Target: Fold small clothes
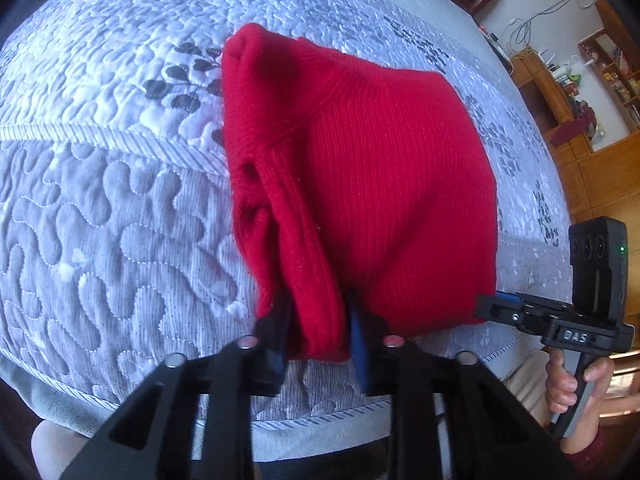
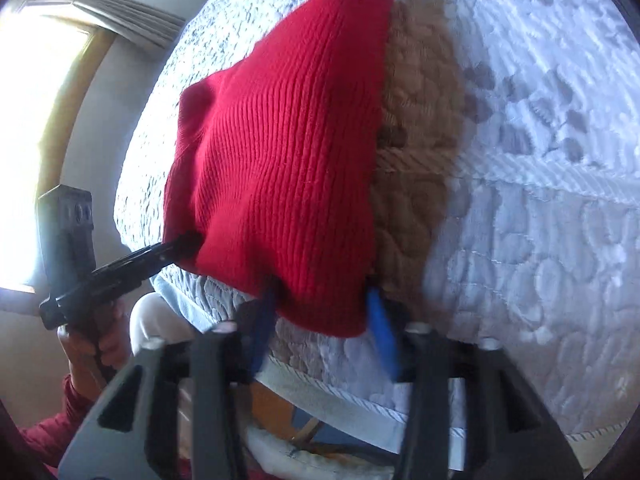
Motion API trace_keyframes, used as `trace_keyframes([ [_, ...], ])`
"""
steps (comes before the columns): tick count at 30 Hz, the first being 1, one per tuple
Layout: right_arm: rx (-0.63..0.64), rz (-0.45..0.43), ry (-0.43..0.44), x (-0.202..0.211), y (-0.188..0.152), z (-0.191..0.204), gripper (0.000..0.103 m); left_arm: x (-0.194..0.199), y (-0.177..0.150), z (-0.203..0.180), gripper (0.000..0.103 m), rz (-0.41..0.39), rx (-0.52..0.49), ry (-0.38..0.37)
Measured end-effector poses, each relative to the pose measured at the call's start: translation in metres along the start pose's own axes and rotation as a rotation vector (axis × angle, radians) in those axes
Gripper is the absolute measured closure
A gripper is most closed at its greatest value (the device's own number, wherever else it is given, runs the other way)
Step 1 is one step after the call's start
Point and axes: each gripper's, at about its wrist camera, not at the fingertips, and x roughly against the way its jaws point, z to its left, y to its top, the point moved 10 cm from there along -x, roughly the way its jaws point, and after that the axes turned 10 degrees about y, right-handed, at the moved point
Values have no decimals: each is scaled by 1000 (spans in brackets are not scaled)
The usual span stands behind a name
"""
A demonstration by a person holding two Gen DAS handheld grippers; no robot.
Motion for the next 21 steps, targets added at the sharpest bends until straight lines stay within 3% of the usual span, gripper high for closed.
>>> trace_keyframes([
  [2, 10, 12, -21, 3, 0, 1, 88, 3, 1, 3, 88, 1, 30, -30],
  [5, 41, -15, 31, 27, 2, 15, 89, 20, 2, 9, 89, -27, 34, -74],
  [8, 84, -16, 11, 43, -1, 19, 91, 12, -5, 11, 89, 0, 29, -84],
  [12, 67, 57, -75, 18, -10, -6, 91, -12, -15, 13, 89, 15, -2, -46],
  [15, 65, 79, -120, -4, -13, -16, 90, -13, -14, 14, 87, 19, 11, -58],
  [17, 84, 79, -130, -3, -11, -13, 85, -7, -14, 15, 83, 16, -20, -48],
  [21, 138, 66, -153, 19, -6, -6, 69, 12, -2, 18, 64, 0, -41, -16],
])
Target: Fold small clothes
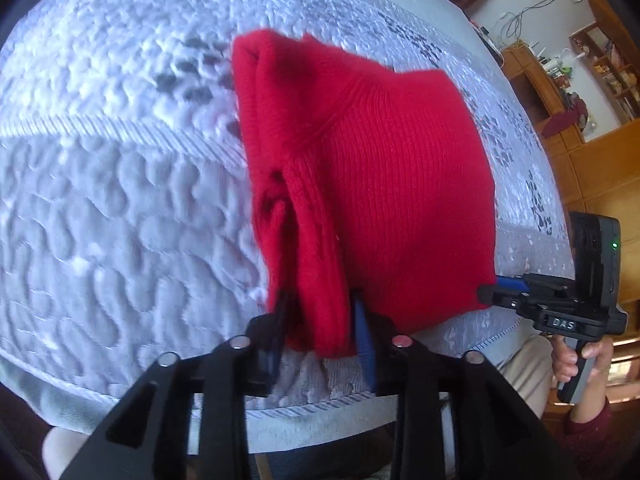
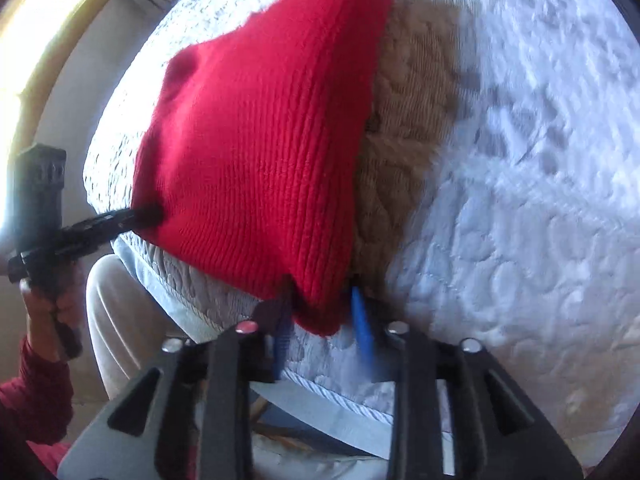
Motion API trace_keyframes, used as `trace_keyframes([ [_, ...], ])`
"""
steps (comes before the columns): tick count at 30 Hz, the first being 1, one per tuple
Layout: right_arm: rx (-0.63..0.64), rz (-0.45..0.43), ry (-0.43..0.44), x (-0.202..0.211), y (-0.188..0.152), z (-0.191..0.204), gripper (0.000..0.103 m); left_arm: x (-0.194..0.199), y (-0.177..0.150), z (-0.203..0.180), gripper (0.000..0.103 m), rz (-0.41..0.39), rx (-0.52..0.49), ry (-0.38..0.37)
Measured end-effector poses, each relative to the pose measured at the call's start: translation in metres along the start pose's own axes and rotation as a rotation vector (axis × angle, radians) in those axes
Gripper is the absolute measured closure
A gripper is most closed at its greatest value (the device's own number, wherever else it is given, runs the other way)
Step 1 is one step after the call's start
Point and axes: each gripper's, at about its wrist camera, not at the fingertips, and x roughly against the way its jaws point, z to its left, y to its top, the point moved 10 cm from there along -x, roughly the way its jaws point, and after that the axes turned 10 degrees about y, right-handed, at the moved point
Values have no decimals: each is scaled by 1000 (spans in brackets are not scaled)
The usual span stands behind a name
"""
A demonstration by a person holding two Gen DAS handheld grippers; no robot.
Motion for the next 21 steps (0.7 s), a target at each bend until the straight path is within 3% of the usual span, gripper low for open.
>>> trace_keyframes([
  [1, 18, -14, 0, 10, 4, 4, 68, 8, 7, 6, 53, -30, -1, 35],
  [2, 25, -27, 1, 16, 8, 3, 68, 17, 17, 12, 50, -67, -6, 73],
  [6, 63, -108, -25, 48, 40, 7, 68, 39, 67, 17, 49, -147, -18, 109],
  [10, 130, -159, -31, 61, 97, 23, 68, 40, 132, -8, 49, -210, -79, 92],
  [15, 140, -131, -28, 31, 133, 26, 68, 6, 194, -59, 50, -204, -240, 47],
  [21, 117, -115, -13, 14, 135, 11, 69, -46, 218, -74, 51, -130, -373, 48],
])
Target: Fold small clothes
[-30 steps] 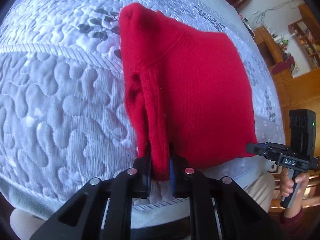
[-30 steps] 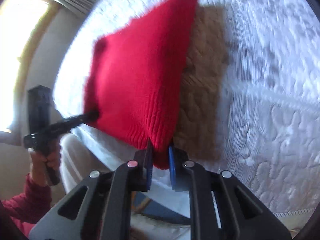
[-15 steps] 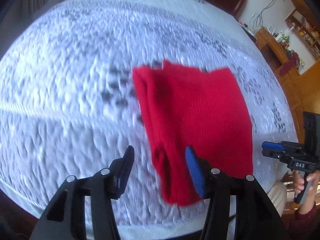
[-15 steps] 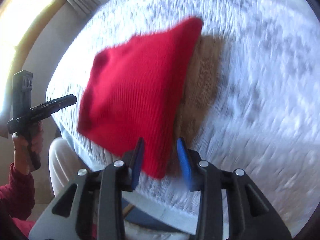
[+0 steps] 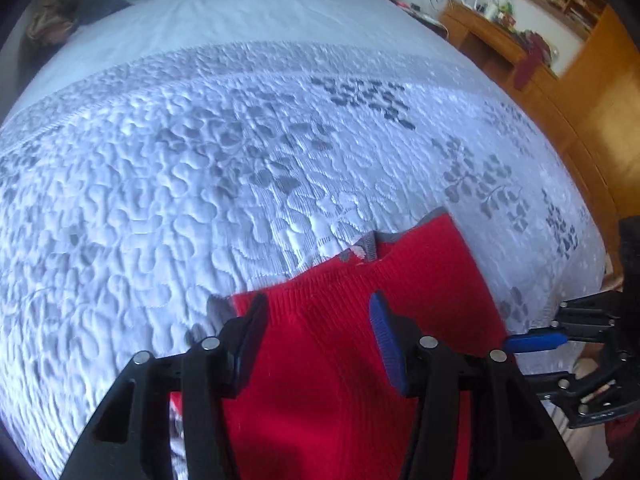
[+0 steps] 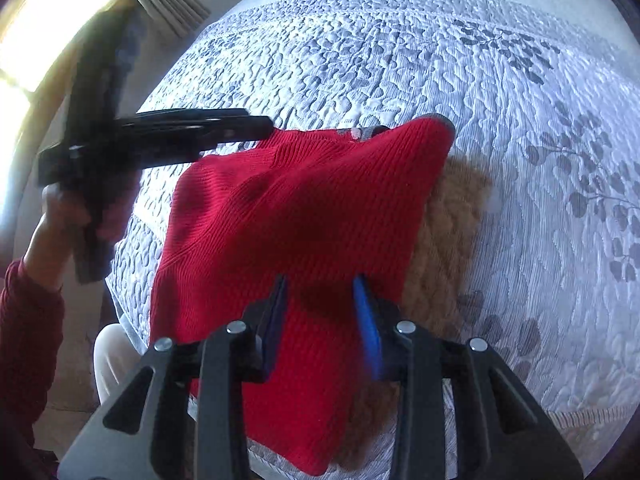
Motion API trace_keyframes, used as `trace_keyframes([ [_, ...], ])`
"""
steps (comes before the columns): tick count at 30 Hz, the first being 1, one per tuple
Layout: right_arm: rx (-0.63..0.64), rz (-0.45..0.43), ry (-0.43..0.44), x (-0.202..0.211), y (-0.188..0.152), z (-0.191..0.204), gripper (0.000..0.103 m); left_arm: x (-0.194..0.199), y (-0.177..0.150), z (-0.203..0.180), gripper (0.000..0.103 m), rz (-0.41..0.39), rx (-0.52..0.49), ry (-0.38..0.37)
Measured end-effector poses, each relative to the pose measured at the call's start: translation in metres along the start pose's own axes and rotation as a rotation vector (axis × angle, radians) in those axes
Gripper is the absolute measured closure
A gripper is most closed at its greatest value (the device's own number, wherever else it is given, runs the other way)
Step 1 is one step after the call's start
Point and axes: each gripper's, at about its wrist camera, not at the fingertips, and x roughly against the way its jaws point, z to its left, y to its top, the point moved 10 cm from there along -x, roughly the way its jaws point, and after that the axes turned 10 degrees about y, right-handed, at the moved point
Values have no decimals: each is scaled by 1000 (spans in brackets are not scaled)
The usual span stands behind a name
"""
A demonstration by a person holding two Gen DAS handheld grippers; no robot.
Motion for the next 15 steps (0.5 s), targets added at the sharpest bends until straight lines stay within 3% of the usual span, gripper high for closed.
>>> trace_keyframes([
  [7, 4, 16, 31, -1, 2, -2, 62, -22, -17, -21, 56, 42, -94, -99],
  [11, 2, 18, 26, -4, 2, -2, 61, -32, -21, -25, 58, 74, -134, -72],
  [12, 4, 18, 25, -4, 2, -2, 61, -32, -20, -25, 68, 76, -126, -74],
  [13, 3, 17, 25, -4, 2, -3, 61, -32, -19, -23, 89, 80, -111, -80],
  [14, 1, 17, 27, -3, 2, -3, 61, -32, -18, -20, 99, 84, -92, -81],
  [15, -2, 17, 27, -3, 1, -4, 61, -32, -17, -16, 103, 79, -70, -76],
])
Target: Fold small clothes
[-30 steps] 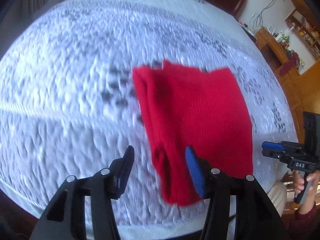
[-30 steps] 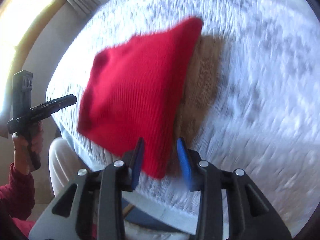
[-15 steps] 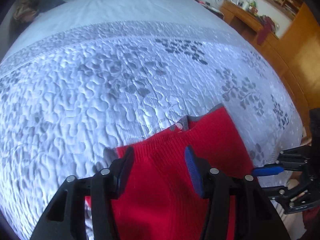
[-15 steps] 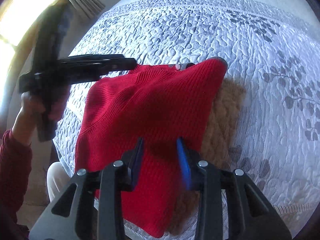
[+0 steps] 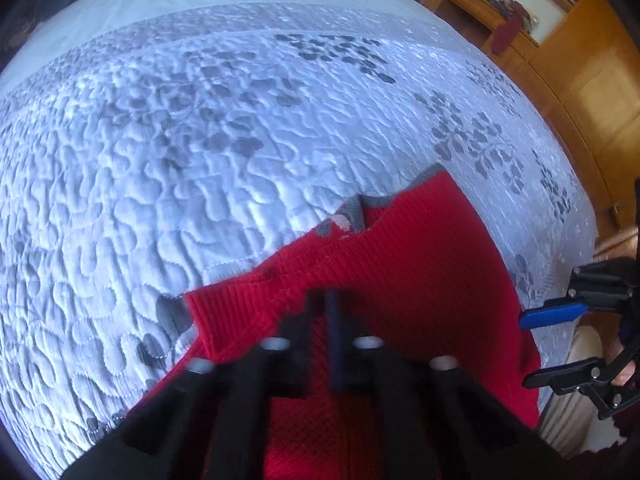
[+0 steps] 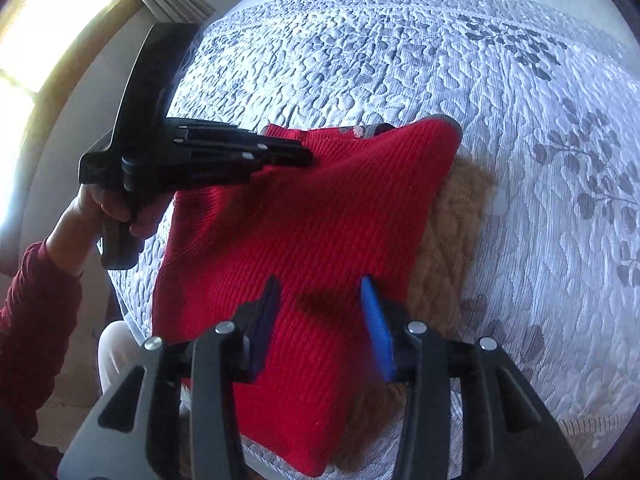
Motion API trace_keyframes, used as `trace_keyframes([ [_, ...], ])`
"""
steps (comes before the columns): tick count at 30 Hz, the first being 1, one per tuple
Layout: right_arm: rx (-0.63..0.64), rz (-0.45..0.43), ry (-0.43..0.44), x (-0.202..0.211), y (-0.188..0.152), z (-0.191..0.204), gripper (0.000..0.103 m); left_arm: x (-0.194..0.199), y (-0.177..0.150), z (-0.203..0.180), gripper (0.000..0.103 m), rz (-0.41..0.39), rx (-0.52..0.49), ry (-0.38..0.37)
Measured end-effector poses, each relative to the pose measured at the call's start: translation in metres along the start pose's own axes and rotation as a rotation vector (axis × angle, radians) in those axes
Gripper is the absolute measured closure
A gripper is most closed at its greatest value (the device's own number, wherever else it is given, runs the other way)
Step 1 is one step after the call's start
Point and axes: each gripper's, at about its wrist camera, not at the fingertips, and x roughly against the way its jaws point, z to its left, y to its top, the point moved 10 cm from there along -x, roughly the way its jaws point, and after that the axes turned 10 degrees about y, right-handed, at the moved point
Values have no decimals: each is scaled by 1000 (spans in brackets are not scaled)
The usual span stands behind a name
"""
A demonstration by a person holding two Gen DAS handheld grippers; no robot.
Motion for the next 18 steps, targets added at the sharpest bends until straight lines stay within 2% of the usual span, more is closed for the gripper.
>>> trace_keyframes([
  [3, -17, -4, 0, 4, -1, -1, 61, 18, 5, 12, 103, -85, 62, 21],
  [6, -18, -12, -5, 7, -2, -1, 61, 36, 8, 34, 103, -161, 132, 73],
  [9, -23, -14, -11, 5, 0, -1, 59, 29, 3, 43, 103, -120, 151, 39],
  [11, -18, -18, -6, 5, 0, 1, 55, 26, 4, 34, 103, -105, 119, 11],
  [12, -20, -19, -5, 4, 0, 1, 55, 25, 5, 26, 100, -97, 97, -9],
  [14, -25, -15, -4, 3, 0, -1, 56, 23, 9, 10, 80, -84, 44, -39],
  [15, -31, -14, -1, 3, 0, -2, 56, 22, 11, 5, 60, -83, 29, -43],
  [16, -33, -13, 2, 3, 1, -2, 56, 21, 14, -2, 51, -83, 3, -49],
  [18, -35, -10, 6, 3, 1, -2, 56, 16, 17, -13, 51, -60, -47, -69],
])
